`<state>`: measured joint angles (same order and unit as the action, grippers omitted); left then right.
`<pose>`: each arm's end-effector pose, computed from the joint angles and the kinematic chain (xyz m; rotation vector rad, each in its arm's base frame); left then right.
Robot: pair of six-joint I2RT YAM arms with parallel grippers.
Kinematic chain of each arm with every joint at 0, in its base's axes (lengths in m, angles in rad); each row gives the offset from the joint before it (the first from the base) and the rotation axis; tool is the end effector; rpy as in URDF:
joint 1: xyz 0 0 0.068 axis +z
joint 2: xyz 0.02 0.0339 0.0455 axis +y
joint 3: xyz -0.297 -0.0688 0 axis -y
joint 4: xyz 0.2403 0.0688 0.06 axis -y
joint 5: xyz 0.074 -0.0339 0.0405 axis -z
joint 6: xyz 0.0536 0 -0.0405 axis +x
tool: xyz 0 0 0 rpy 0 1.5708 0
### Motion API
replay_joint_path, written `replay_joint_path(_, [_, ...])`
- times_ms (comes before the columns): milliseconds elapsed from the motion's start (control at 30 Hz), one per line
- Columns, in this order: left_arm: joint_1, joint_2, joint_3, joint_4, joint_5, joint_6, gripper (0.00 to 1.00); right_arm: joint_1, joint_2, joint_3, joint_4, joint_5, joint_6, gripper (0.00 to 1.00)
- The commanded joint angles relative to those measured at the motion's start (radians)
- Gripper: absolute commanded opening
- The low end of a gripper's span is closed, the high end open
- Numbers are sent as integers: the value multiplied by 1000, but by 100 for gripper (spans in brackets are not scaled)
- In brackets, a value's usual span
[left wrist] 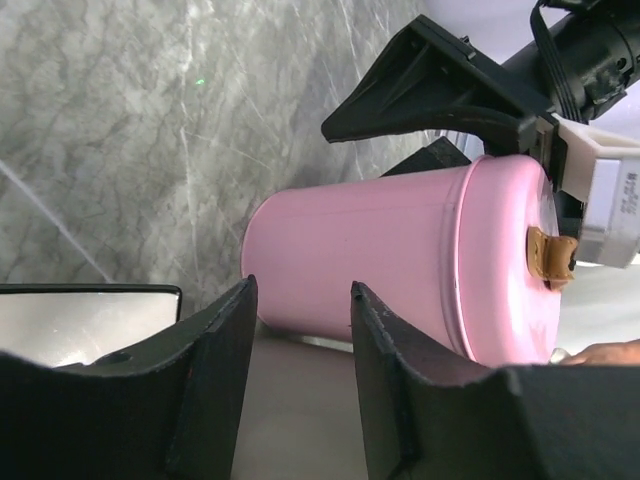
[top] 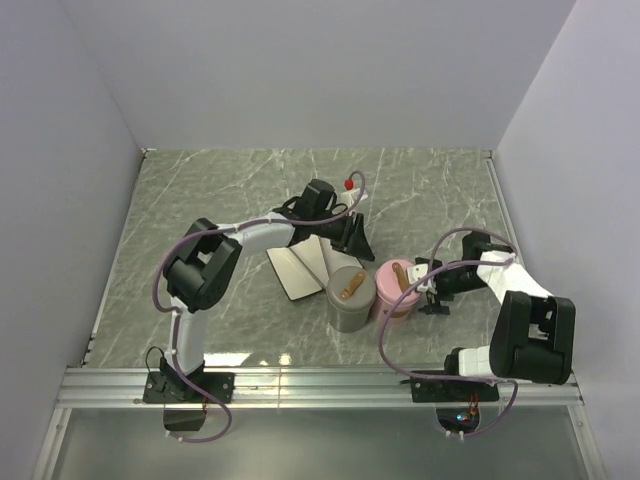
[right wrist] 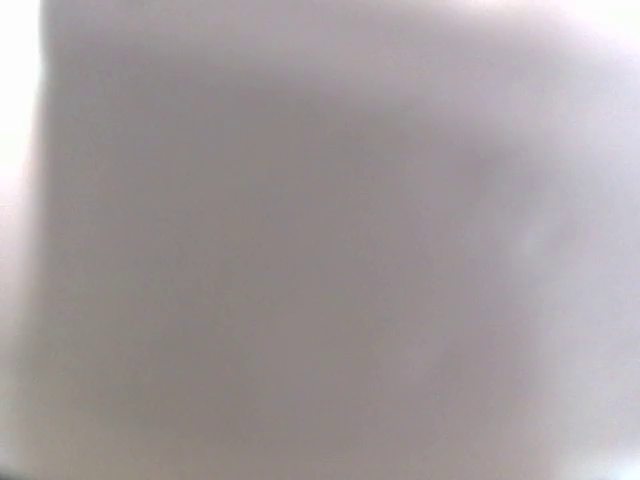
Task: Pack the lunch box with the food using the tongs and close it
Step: Move the packing box to the center of the board.
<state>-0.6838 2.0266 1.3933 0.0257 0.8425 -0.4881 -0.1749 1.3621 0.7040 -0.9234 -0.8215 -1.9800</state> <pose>0.3391 -0.3279 0.2237 0.7678 2.2571 -1.5375 0.1881 0.0066 0.1941 -1.8612 1.4763 0.5012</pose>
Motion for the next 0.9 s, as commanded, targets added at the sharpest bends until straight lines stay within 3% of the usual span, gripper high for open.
replay_joint_path(0, [-16,-46,-13,10,32,31,47,37,-35,-6,17,-38,-329,89])
replay_joint_path(467, [-34,-138,-128,7,41,25,43,115,-110,-61,3,-64,-287,88])
replay_joint_path(867, [10,-178,-24,-67,-39,92,50,55,-173,-21,23,-110,-100,90])
